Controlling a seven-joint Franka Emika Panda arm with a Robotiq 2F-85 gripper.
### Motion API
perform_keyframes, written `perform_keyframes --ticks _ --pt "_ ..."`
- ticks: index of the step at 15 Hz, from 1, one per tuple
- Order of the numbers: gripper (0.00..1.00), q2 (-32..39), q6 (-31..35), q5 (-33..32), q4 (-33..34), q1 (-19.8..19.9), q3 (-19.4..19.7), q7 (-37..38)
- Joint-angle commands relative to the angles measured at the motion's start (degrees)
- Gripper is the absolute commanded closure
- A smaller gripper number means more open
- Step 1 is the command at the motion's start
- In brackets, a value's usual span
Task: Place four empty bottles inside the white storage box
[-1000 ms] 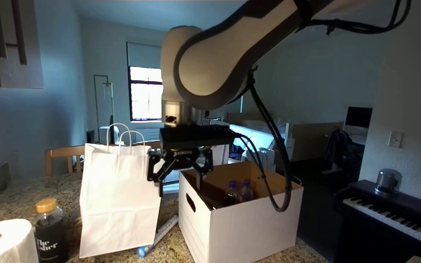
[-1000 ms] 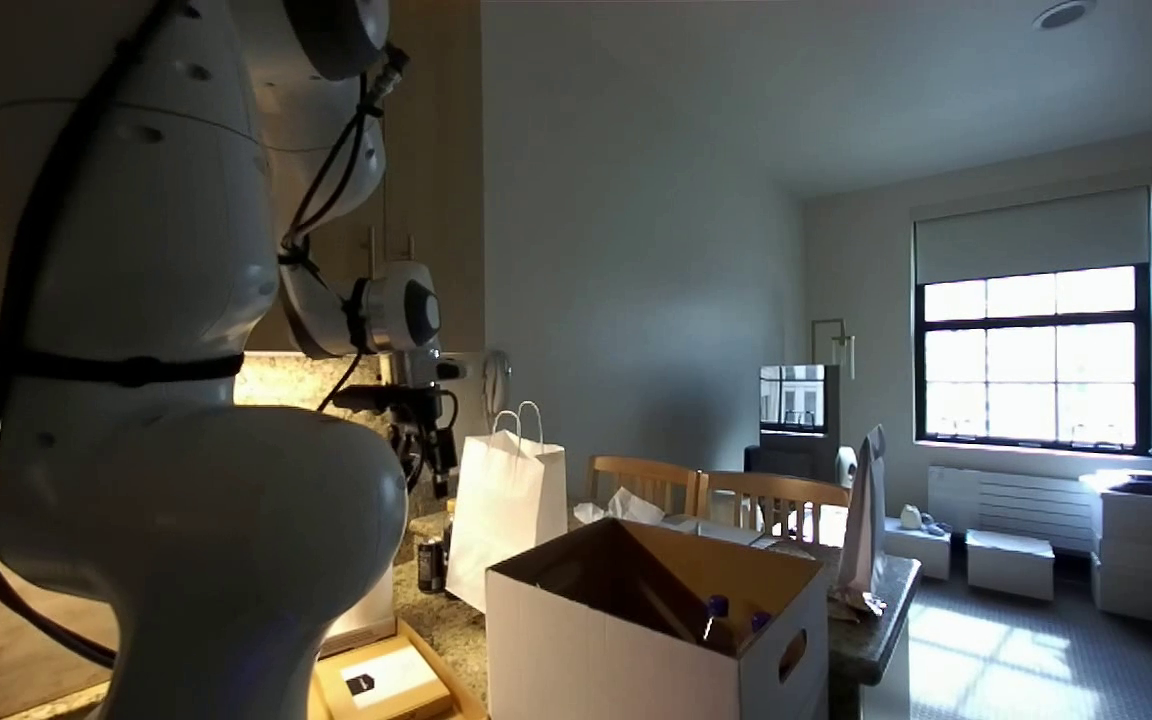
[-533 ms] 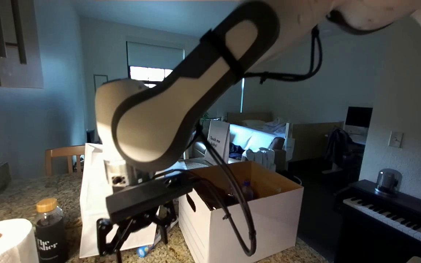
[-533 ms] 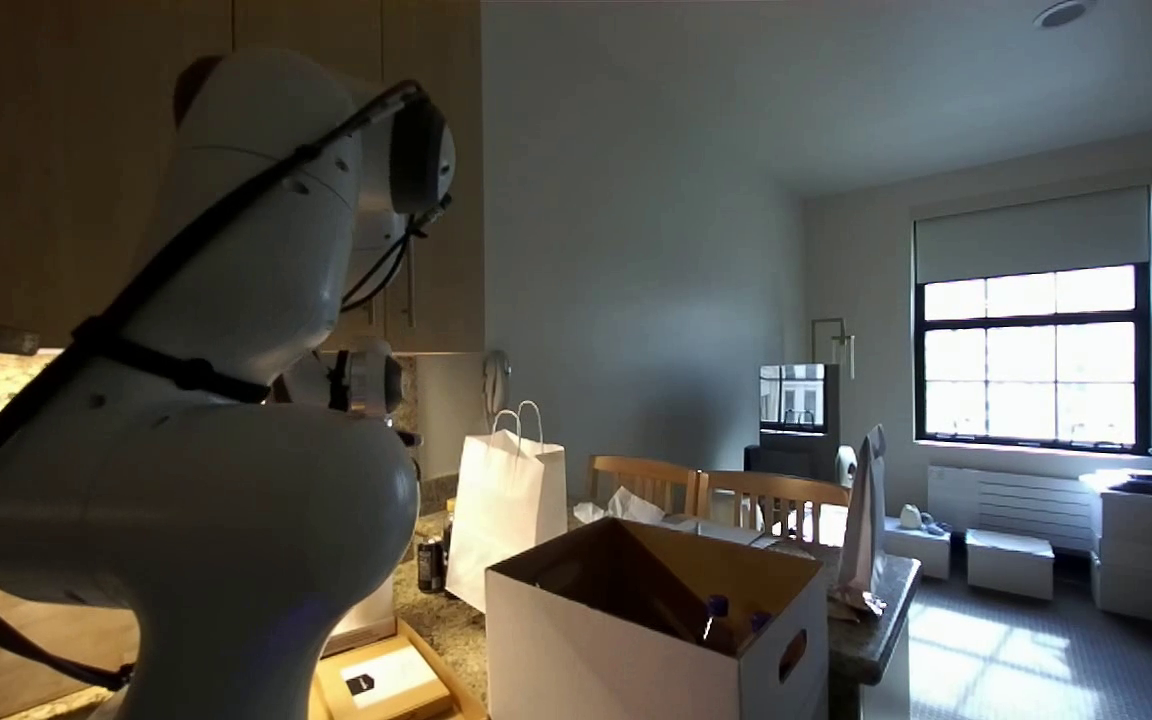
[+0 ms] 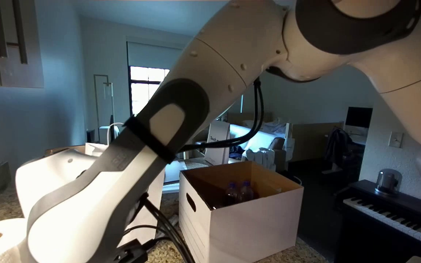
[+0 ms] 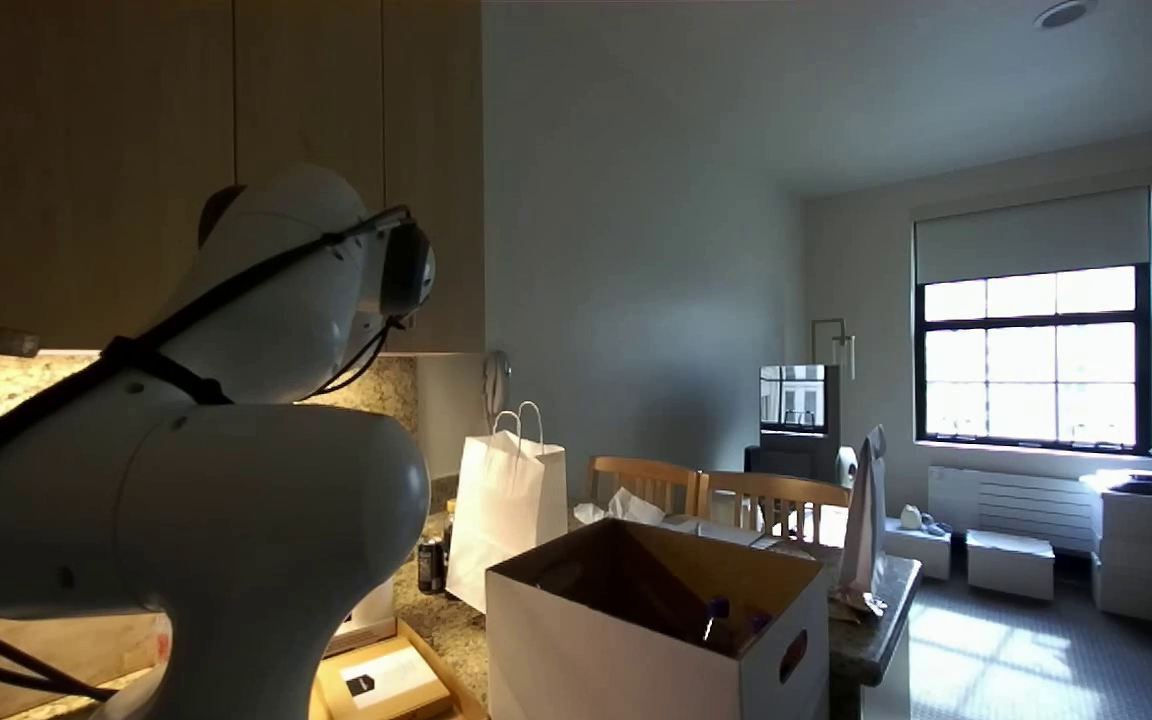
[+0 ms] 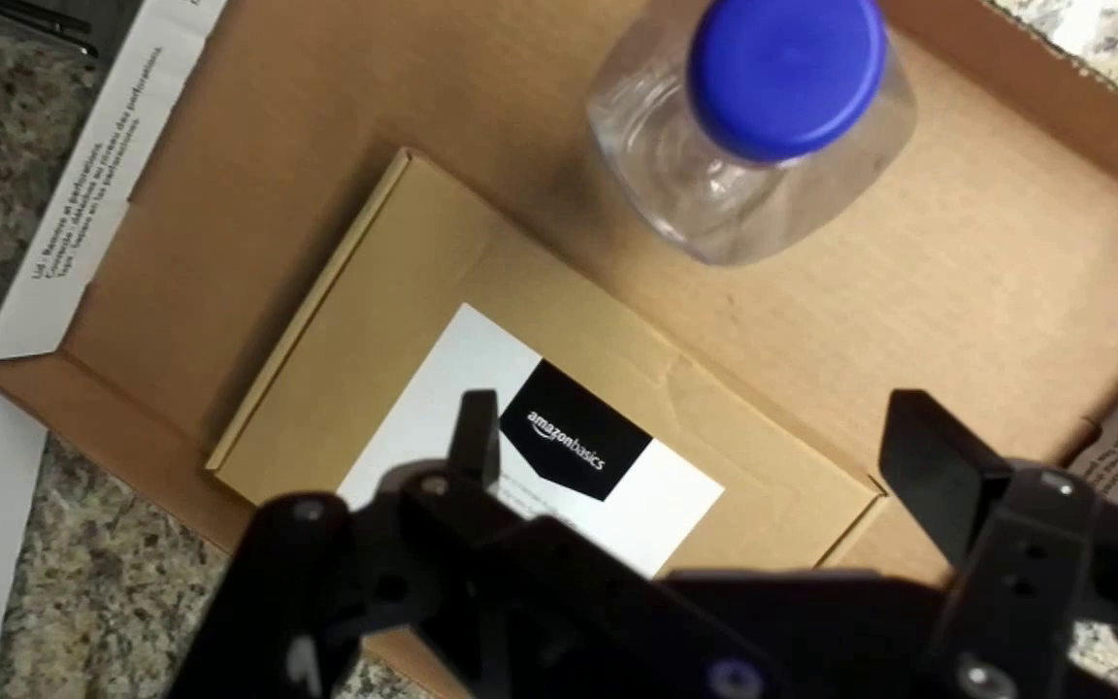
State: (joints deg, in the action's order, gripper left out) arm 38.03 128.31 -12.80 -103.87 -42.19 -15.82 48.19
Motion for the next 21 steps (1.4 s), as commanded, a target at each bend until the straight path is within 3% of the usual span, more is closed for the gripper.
perform_keyframes --ticks 1,5,9,14,21 --pt "0.0 -0.48 -0.86 0.38 0.89 -4.03 2.94 -0.12" --pt "0.0 -2.3 -1.84 3.22 -1.04 -5.05 2.85 -1.25" --pt "0.0 -4.87 -0.68 9.04 -4.14 -2.31 0.9 -5.13" --pt "0.0 -8.82 -2.42 13.72 -8.86 0.68 -0.23 -15.29" --pt "0.0 -6.14 -9.34 14.89 -6.89 1.94 -1.48 -28.09"
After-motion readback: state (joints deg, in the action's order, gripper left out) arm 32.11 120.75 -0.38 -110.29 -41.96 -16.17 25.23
